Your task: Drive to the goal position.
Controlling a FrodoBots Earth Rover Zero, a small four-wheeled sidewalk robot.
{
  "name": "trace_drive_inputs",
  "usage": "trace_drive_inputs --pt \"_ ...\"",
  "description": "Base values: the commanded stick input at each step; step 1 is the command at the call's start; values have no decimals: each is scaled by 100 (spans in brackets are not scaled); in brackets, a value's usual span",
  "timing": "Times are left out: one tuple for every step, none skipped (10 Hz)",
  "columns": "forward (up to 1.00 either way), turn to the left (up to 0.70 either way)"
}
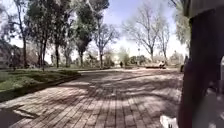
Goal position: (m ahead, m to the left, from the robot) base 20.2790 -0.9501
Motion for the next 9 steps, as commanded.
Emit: trace_drive_inputs --pt "70 0" --pt "70 0" --pt "70 0" --pt "70 0" --pt "70 0" --pt "70 0" --pt "70 0" --pt "70 0" --pt "70 0"
